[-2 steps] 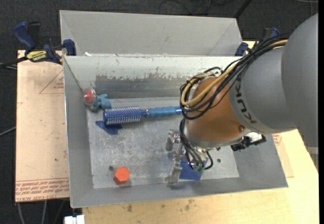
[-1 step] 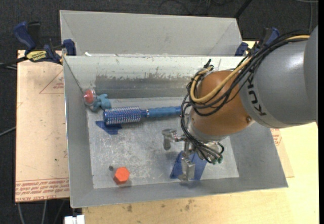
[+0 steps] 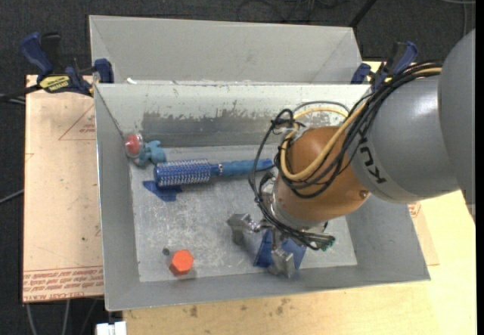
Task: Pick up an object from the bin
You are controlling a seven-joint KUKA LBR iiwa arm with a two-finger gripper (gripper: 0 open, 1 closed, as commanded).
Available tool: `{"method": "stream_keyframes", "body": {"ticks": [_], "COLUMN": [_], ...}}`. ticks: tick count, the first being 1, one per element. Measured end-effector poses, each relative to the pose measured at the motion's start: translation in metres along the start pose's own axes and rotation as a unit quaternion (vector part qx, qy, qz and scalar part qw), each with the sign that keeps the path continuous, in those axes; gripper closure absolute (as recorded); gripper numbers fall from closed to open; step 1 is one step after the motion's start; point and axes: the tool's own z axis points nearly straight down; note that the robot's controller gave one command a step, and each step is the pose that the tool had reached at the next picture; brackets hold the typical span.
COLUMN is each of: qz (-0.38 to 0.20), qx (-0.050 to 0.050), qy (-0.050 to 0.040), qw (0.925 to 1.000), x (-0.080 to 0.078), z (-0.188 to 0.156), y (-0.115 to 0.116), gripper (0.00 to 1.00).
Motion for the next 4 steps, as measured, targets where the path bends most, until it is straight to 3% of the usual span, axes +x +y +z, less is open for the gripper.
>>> {"method": "stream_keyframes", "body": {"ticks": [1,2,4], "qz": [-0.201,-0.201,-0.197], "qx": [-0.005,-0.006,-0.004], "qy": [0.0063,0.0065,0.0048], "qw": [0.9795,0.9796,0.9804], "x": [-0.02,-0.02,-0.025], "z": [0.003,0.002,-0.088], "y": [-0.023,-0.022,-0.023], "gripper": [0.0,1.0,1.0]}}
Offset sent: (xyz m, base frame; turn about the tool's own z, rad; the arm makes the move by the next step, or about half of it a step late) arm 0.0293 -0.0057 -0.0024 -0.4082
